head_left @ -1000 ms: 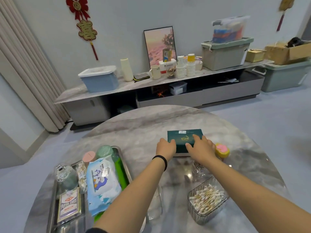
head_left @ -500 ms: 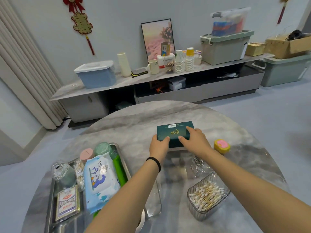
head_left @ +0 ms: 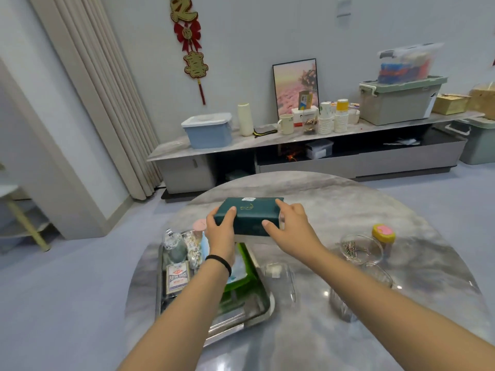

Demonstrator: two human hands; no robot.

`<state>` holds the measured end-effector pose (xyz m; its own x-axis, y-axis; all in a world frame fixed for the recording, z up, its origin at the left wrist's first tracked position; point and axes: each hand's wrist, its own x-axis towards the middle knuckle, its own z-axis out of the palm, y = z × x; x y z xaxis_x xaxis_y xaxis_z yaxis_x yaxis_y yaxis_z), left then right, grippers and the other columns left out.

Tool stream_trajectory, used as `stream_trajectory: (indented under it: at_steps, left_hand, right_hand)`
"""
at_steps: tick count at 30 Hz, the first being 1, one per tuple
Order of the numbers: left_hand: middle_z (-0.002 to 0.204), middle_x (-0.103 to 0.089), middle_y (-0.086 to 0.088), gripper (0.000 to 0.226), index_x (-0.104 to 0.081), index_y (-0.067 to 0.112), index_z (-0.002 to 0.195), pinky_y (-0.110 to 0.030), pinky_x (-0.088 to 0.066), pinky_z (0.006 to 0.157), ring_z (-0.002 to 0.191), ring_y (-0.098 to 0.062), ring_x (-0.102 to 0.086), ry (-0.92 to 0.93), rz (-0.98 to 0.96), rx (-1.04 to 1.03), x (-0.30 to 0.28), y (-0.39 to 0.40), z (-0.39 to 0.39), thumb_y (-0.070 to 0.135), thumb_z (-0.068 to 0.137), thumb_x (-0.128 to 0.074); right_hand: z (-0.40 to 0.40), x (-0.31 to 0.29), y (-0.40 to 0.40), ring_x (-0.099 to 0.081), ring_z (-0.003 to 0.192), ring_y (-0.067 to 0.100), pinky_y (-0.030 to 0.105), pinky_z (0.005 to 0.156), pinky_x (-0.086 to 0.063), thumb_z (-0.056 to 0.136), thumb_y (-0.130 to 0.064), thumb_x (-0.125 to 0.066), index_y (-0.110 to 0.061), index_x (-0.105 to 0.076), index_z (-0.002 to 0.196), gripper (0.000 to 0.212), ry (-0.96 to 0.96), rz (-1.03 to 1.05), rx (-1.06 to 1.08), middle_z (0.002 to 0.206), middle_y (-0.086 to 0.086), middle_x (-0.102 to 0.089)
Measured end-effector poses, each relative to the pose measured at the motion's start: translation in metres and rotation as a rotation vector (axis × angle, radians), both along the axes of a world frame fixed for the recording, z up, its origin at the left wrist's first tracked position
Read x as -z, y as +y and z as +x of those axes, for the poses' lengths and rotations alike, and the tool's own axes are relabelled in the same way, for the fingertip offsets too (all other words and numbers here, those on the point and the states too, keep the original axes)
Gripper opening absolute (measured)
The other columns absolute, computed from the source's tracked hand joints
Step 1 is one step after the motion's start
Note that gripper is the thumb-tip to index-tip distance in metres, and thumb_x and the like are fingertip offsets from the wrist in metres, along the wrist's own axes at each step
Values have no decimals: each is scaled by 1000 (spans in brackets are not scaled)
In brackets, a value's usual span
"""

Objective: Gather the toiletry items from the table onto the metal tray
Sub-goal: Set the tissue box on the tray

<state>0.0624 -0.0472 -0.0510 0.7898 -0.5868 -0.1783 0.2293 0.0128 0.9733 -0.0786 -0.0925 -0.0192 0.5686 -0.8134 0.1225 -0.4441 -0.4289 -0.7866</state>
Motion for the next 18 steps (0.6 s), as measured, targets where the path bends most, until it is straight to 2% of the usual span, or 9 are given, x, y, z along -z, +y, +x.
stream_trajectory:
  at_steps: [2,4,8,10,12,14,16,18]
  left_hand:
    - [116,-51,-7,33,-46,31,115,-34,-49,63,96,-23,-53,34,-19,-28,-4,19,11,33,85,-59]
    - [111,-52,-8,33,-44,27,118,-32,-49,58,91,-23,-54,52,-45,-55,-4,42,25,28,87,-56]
    - [122,-51,-14,34,-45,28,114,-43,-48,82,98,-25,-52,22,-28,-102,2,84,51,24,82,-57]
    - [118,-51,-13,36,-46,29,113,-44,-47,86,97,-24,-51,24,-8,-98,5,100,61,25,79,-57]
    - [116,-52,-12,46,-46,27,116,-43,-46,87,98,-25,-51,24,13,-66,7,110,69,30,71,-56]
    - [114,-55,-13,55,-46,23,117,-41,-46,83,97,-25,-53,15,37,-74,12,119,79,32,64,-55]
    - [109,-59,-15,52,-51,17,109,-42,-49,81,93,-27,-57,18,69,-86,22,123,92,32,60,-56]
    - [106,-65,-17,56,-55,10,107,-43,-53,78,90,-32,-64,56,140,-66,39,123,105,35,56,-57]
  right_hand:
    - [11,0,17,-45,121,21,31,103,-42,92,-34,-51,-13,-25,146,64,-36,17,-11,123,4,-34]
    - [25,2,36,-47,122,24,38,105,-43,92,-34,-51,-12,-25,147,65,-49,61,-22,134,8,-33]
    - [52,15,62,-33,130,25,36,109,-33,91,-38,-52,-15,-30,144,61,-23,96,-35,137,10,-31]
    - [64,21,72,-37,130,27,36,106,-35,90,-39,-53,-18,-31,143,61,-18,168,-71,139,10,-34]
    - [73,26,80,-47,124,25,33,97,-43,90,-37,-54,-16,-33,143,61,-17,265,-105,140,8,-42]
    - [83,33,91,-56,111,21,33,90,-50,90,-35,-56,-15,-39,139,56,-16,356,-134,132,4,-53]
    - [90,41,101,-60,98,21,33,80,-53,87,-36,-58,-15,-46,133,51,-4,397,-138,121,5,-59]
    - [99,50,110,-62,101,24,33,77,-53,85,-39,-60,-15,-47,131,53,48,401,-131,124,9,-59]
